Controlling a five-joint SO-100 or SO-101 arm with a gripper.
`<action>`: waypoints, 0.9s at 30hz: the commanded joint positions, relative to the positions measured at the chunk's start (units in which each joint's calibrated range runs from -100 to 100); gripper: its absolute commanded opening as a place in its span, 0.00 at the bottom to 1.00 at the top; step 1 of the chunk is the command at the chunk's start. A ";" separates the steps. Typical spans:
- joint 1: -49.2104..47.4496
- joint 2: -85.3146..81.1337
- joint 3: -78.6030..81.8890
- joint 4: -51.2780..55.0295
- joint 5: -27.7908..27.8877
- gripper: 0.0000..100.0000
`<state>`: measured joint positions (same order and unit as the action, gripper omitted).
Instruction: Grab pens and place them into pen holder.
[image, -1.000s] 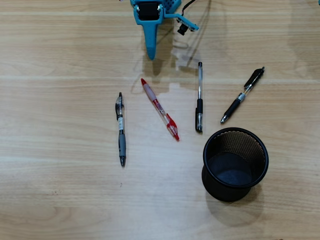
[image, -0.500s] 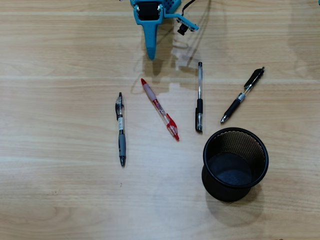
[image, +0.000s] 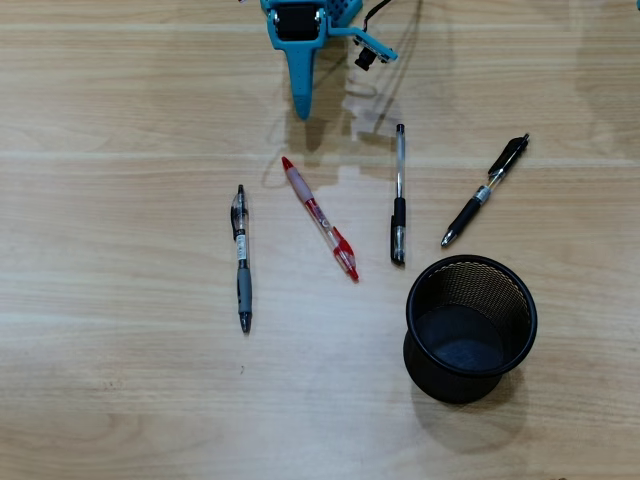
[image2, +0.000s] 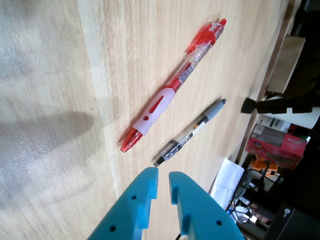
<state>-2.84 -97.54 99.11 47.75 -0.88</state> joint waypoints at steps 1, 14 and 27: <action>0.07 -0.86 0.17 -0.44 -0.11 0.03; 0.44 -0.86 0.17 -0.44 -0.11 0.03; 0.98 -0.70 -0.46 -0.53 -0.11 0.03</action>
<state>-2.66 -97.54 99.11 47.75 -0.88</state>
